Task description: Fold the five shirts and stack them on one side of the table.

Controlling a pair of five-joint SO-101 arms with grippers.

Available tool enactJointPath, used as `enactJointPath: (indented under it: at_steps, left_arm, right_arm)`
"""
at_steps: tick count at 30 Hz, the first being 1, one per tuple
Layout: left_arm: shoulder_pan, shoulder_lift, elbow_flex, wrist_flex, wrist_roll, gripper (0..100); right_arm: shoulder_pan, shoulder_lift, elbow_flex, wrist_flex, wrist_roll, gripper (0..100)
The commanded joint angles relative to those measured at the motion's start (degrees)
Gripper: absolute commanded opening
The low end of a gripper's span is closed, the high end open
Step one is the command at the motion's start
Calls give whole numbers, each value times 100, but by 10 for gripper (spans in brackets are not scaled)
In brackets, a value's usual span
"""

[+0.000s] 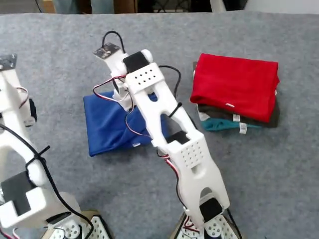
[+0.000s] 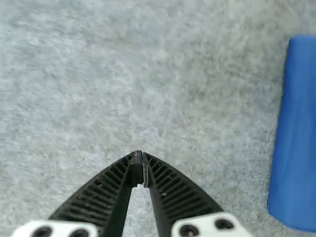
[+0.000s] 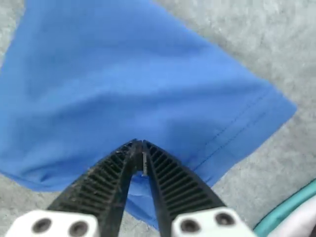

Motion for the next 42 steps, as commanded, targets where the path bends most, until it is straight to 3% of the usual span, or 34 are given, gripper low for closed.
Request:
enactJointPath:
  at_steps: [1,9,17,20,26,32,37,42]
  left_arm:
    - [-40,-290,242,-167,-26,30]
    - [-48,-290,321,-167,-26,30]
    - [4,-290,321,-185,-35,30]
    - [312,-290,321,-185,-26,30]
    - [1587,-299,277,-527,308,30]
    - [2536,-290,259,-1284,659,30]
    - [2853,422,295,-1943,695,32]
    - [2782,1855,-532,-1495,695,30]
  right_arm:
    - [202,-189,435,53,-53,15]
    - [220,-1095,2088,53,-308,15]
    - [818,-2360,3635,0,-290,15]
    - [888,-2466,4259,-378,-299,15]
    - [932,-2440,5077,-1398,-334,15]
    - [1108,-2782,4857,-1099,-334,15]
    - [1169,-3310,4541,-519,-325,15]
    - [1002,-3662,4479,-554,-334,15]
